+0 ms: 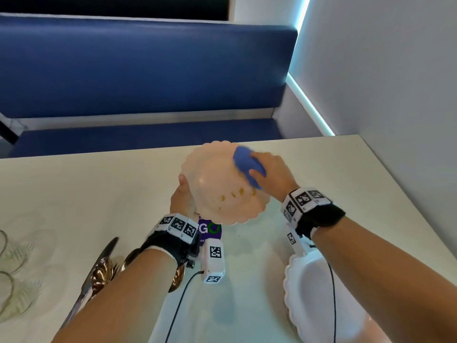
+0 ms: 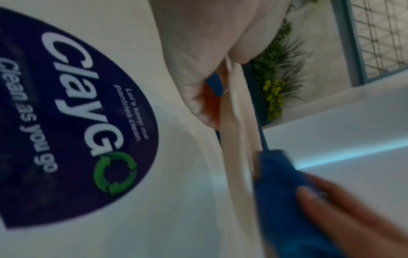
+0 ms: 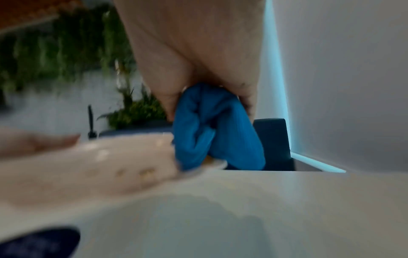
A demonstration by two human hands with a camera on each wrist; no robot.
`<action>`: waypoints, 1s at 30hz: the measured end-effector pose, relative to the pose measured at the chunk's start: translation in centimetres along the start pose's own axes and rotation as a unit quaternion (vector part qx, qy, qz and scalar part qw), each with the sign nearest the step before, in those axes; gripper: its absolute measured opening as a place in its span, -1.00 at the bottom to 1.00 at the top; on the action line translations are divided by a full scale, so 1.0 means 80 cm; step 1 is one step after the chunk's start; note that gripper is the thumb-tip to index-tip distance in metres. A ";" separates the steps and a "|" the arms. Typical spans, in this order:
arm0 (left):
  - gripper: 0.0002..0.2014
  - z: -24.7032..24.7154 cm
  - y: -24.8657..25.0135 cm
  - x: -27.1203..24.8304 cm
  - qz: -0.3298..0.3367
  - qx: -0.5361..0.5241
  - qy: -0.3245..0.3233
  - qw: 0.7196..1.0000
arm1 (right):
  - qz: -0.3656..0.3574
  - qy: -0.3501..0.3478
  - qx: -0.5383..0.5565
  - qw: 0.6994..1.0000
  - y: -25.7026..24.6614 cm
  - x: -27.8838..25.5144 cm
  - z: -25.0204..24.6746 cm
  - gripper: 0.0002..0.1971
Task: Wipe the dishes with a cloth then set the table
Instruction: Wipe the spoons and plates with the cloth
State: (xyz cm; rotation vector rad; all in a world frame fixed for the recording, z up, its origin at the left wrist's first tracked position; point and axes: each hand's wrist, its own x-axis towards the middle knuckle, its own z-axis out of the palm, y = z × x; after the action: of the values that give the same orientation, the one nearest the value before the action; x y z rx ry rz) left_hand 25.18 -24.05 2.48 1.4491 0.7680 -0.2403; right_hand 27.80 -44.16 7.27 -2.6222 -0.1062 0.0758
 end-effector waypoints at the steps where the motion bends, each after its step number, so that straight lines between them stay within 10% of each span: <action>1: -0.28 -0.001 0.000 -0.001 -0.014 -0.006 0.004 1.000 | -0.016 -0.055 -0.074 0.996 0.002 -0.004 0.007 -0.53; 9: -0.31 -0.003 0.011 -0.038 -0.025 -0.010 0.038 0.999 | -0.088 -0.136 0.016 0.987 0.012 -0.113 0.039 -0.55; 16: -0.37 0.038 -0.009 -0.086 0.050 0.010 -0.061 0.997 | -0.120 -0.186 -0.023 0.975 -0.031 -0.123 0.039 -0.45; 24: -0.53 0.026 0.012 -0.118 0.100 0.041 -0.073 0.991 | 0.020 -0.113 -0.102 0.988 0.058 -0.153 -0.006 -0.33; 30: -0.44 0.046 0.003 -0.141 0.100 0.040 -0.104 0.989 | -0.070 -0.176 -0.025 0.982 0.024 -0.238 0.037 -0.46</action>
State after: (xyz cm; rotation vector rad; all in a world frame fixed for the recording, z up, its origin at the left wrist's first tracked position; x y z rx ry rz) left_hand 18.11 -30.81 9.19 1.5384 0.4443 -0.2658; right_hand 8.74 -46.05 4.41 -2.6169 -0.4182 0.4922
